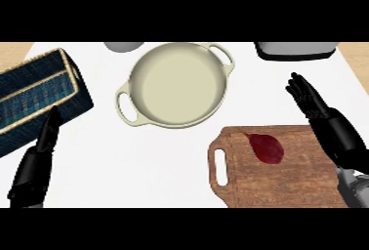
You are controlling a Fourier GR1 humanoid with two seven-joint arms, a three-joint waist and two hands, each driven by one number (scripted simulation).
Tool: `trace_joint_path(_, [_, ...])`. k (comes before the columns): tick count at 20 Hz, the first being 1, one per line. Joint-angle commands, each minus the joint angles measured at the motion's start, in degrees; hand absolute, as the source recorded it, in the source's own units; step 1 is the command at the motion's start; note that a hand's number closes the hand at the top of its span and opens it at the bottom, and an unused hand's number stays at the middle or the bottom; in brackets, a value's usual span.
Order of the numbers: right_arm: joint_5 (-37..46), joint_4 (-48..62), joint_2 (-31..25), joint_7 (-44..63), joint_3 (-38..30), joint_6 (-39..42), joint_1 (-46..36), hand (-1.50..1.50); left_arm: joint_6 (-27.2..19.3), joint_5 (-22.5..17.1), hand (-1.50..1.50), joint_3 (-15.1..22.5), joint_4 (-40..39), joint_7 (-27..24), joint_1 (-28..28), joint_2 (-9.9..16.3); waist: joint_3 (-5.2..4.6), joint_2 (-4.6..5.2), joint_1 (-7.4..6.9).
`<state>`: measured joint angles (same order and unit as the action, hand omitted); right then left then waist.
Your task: Pick the pear from the cutting board and place it in the pot
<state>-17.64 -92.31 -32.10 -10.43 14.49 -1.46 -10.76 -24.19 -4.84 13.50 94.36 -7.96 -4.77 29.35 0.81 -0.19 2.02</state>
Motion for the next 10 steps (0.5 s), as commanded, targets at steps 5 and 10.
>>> trace_joint_path(5, [-17.3, 0.1, 7.1, 4.7, 15.0, 26.7, -3.2, -1.5, 4.1, -6.2, 0.0, 3.5, 2.8, 5.7, 5.5, -5.5, -0.47, 2.92, -7.43])
trace_joint_path(10, [-8.2, 12.9, 1.9, -14.9, 6.1, 33.2, -9.8, -1.5, 6.1, -12.2, 0.0, 4.7, 1.4, 14.8, 9.1, -9.3, -0.4, 1.9, -4.18])
